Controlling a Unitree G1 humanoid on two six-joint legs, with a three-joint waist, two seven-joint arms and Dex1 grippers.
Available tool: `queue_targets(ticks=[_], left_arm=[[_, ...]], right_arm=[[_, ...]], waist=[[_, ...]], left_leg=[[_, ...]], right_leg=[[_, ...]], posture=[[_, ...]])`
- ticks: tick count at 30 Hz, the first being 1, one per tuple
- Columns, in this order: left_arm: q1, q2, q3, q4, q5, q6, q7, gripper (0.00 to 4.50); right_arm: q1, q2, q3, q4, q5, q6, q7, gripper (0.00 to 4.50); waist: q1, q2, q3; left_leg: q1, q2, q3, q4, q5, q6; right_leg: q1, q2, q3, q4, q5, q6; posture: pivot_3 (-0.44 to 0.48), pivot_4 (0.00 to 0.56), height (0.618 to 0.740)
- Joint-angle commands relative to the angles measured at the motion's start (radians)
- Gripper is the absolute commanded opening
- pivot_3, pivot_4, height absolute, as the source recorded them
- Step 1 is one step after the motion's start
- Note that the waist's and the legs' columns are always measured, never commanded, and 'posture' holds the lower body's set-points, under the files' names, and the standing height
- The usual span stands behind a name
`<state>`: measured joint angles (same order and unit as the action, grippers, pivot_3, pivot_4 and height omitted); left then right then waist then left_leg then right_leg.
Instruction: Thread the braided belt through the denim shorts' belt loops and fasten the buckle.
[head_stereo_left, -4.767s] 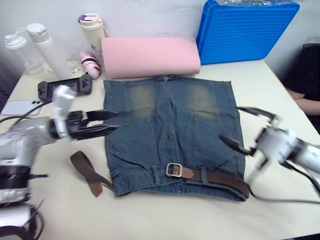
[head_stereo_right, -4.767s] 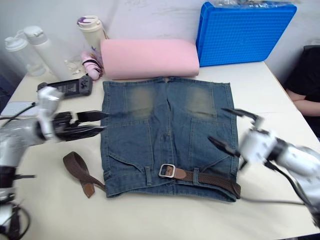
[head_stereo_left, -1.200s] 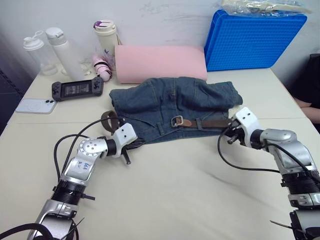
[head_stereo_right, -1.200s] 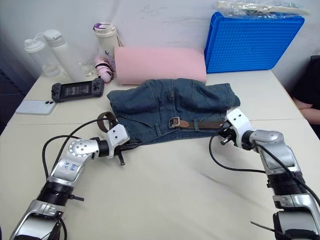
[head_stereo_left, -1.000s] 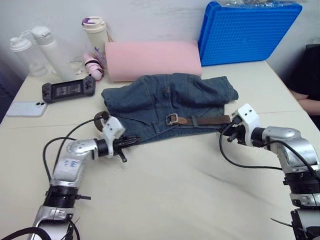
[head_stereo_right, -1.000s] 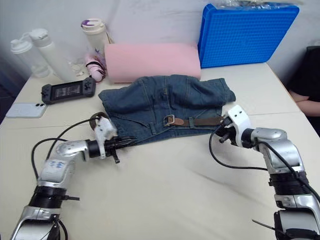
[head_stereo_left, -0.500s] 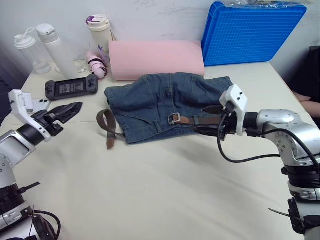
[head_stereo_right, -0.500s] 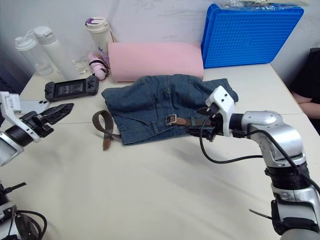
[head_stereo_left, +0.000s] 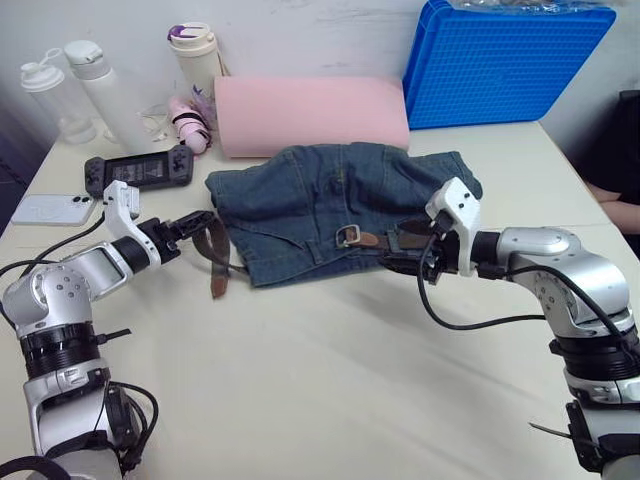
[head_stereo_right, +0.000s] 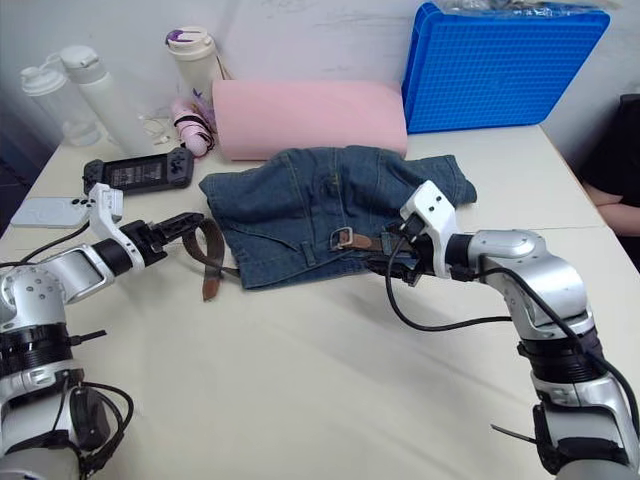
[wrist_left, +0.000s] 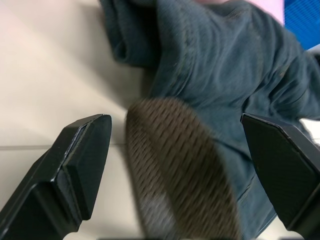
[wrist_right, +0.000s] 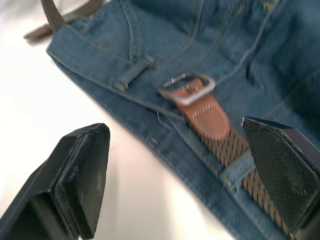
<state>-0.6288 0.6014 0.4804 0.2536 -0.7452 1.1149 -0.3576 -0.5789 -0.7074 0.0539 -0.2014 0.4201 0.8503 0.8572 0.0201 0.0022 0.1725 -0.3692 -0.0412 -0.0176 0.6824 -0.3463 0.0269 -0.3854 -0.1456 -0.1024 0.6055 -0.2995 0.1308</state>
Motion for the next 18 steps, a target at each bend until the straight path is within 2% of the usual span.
queue_targets(ticks=[1,3,8,11,13,18], left_arm=[[-0.007,0.032,-0.038,-0.02,-0.028,0.025,-0.101,4.24],[0.003,0.047,-0.067,-0.041,-0.049,0.051,-0.175,3.75],[-0.002,0.092,-0.103,-0.028,-0.053,0.047,-0.299,1.52],[-0.025,0.097,-0.087,-0.024,-0.07,0.014,-0.359,0.24],[-0.032,0.099,-0.074,-0.054,-0.111,0.008,-0.428,0.09],[0.043,0.171,-0.111,-0.273,-0.24,-0.03,-0.777,0.09]], right_arm=[[0.001,-0.015,-0.035,-0.047,0.004,-0.004,-0.021,4.49],[0.009,-0.016,-0.032,-0.056,0.002,-0.001,-0.032,4.5],[0.023,-0.017,-0.029,-0.073,0.003,-0.003,-0.045,4.5],[0.024,-0.014,-0.026,-0.076,0.002,-0.018,-0.046,4.5],[0.027,-0.008,-0.021,-0.083,0.002,-0.034,-0.042,4.5],[0.039,0.053,0.016,-0.121,-0.027,-0.162,-0.051,4.5]], waist=[[-0.002,0.0,0.0],[-0.002,0.0,0.0],[-0.003,0.0,0.0],[-0.003,0.0,0.0],[-0.001,0.0,0.0],[-0.008,-0.002,0.001]], left_leg=[[0.0,0.0,0.0,0.0,0.0,0.0],[0.0,0.0,0.001,0.0,0.0,0.0],[0.0,0.0,0.001,0.0,0.0,0.0],[0.0,0.0,0.001,0.0,0.0,0.0],[-0.001,0.0,0.001,0.0,0.0,0.0],[-0.002,0.001,0.001,0.0,0.0,0.0]], right_leg=[[0.0,0.0,0.0,0.0,0.0,0.0],[-0.001,0.0,0.0,0.001,0.0,0.0],[-0.002,0.0,0.001,0.001,0.0,0.0],[-0.002,0.0,0.001,0.001,0.0,0.0],[-0.002,0.0,0.001,0.001,0.0,0.0],[-0.003,0.0,0.001,0.001,0.0,0.0]], posture=[[0.0,0.15,0.74],[0.0,0.15,0.74],[0.0,0.15,0.74],[0.0,0.15,0.74],[0.0,0.15,0.74],[0.0,0.15,0.74]])
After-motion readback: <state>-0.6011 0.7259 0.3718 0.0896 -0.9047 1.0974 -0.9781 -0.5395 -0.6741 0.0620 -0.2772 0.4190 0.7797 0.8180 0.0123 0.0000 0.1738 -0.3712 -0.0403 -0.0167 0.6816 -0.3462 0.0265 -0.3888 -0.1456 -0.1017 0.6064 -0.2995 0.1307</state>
